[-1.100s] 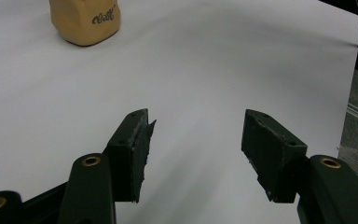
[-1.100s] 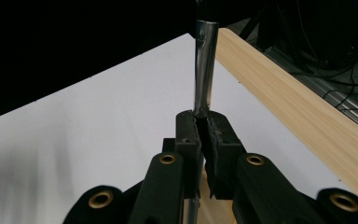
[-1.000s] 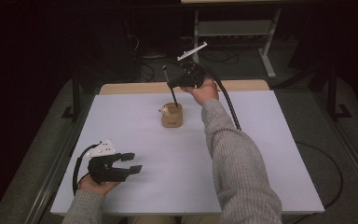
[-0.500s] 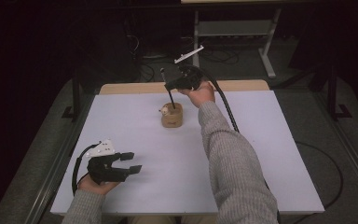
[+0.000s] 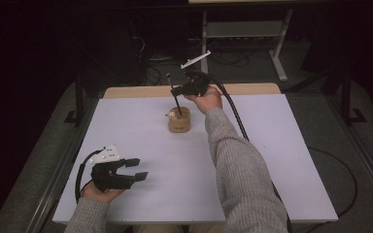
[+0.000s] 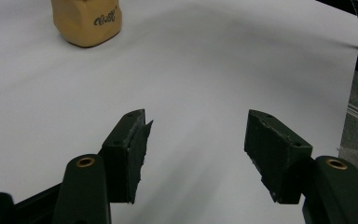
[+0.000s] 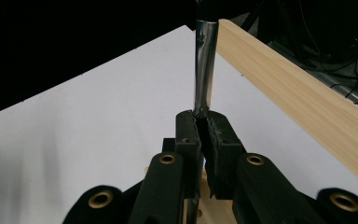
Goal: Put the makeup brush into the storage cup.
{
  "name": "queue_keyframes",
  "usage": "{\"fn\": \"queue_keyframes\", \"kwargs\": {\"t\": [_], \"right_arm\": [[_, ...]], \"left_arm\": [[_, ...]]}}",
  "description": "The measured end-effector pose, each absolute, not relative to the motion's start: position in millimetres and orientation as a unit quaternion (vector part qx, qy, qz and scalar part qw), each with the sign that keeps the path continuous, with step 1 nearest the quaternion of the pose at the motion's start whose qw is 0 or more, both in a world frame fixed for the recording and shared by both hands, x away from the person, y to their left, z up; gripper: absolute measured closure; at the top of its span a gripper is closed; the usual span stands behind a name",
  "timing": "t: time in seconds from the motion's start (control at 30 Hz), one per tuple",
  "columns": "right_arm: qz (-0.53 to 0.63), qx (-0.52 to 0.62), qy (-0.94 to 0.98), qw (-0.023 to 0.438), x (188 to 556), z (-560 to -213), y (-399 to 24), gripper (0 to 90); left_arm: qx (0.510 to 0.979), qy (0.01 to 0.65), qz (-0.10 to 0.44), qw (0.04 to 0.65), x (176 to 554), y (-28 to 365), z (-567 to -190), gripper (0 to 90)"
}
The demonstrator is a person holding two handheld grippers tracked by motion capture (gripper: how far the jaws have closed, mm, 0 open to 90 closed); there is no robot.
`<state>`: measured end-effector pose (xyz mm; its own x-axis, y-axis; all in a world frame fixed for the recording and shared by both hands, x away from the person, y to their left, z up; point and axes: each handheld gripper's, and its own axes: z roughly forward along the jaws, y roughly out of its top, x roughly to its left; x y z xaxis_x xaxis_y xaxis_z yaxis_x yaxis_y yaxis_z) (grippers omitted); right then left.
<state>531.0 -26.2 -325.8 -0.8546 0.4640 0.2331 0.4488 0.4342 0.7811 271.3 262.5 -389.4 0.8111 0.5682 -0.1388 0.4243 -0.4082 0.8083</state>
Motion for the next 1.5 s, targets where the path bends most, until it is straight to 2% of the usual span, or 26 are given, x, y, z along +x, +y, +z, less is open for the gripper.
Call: {"fn": "queue_keyframes", "kwargs": {"t": [0.67,1.5], "right_arm": [[0.454,0.279,0.846,0.012,523.4,-349.7,-32.2,83.4],[0.45,0.291,0.844,0.012,520.6,-362.0,-39.1,82.2]], "left_arm": [[0.833,0.298,0.08,0.459,270.8,261.9,-388.9,38.2],[0.835,0.297,0.079,0.456,272.0,260.5,-390.2,38.2]]}}
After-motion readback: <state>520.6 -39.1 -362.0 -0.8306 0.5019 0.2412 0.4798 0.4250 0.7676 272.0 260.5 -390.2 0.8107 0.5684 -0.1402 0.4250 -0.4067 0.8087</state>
